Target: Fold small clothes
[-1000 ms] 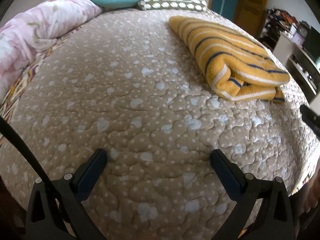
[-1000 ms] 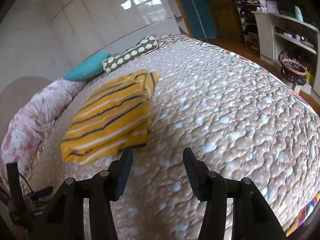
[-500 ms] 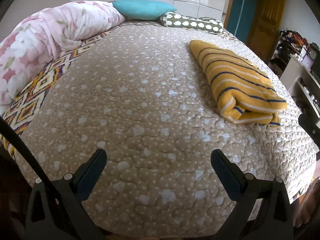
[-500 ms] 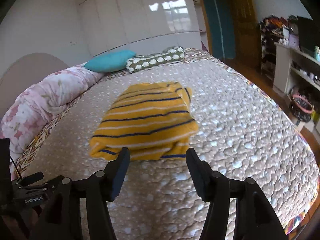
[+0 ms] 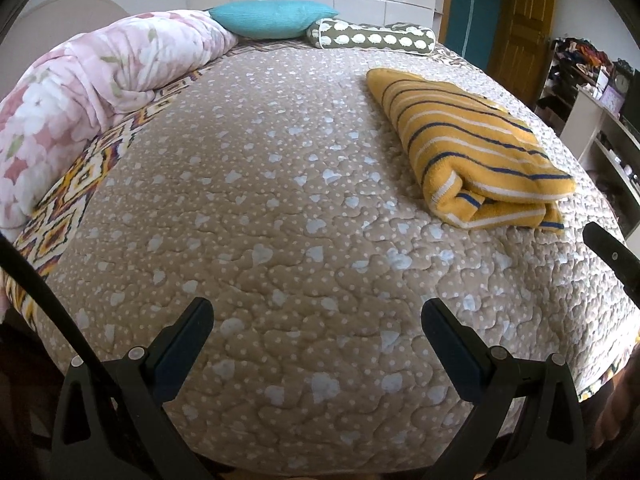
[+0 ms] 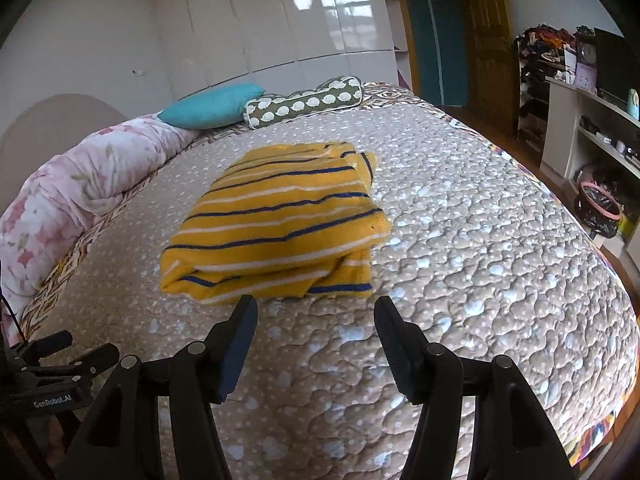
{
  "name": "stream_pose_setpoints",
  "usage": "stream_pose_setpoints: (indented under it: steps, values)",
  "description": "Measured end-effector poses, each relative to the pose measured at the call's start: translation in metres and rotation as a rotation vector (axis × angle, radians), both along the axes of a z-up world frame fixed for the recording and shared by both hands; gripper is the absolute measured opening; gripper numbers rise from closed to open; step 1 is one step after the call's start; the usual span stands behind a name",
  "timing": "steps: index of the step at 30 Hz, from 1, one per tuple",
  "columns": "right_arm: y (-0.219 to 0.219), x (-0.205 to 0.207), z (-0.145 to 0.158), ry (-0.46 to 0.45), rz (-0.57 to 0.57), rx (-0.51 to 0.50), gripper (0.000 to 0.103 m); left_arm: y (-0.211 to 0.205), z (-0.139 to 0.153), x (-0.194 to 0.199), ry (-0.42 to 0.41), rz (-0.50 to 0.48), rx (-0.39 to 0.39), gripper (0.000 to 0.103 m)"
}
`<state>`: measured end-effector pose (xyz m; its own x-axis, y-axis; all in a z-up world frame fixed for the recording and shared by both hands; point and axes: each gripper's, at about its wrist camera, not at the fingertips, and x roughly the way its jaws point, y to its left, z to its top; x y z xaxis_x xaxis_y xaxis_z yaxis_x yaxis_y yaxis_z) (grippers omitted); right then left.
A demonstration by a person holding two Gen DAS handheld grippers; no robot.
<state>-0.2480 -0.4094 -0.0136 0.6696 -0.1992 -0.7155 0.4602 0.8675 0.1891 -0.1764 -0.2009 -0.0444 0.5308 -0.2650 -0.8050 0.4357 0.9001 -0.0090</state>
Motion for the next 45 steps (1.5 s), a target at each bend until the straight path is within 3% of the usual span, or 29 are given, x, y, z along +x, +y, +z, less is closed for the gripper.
stream_pose_setpoints:
  steps: [45]
  values:
    - [0.023,0.008,-0.016,0.046,0.053,-0.058,0.07,-0.001,-0.01,-0.001,0.039,-0.008,0.013,0.103]
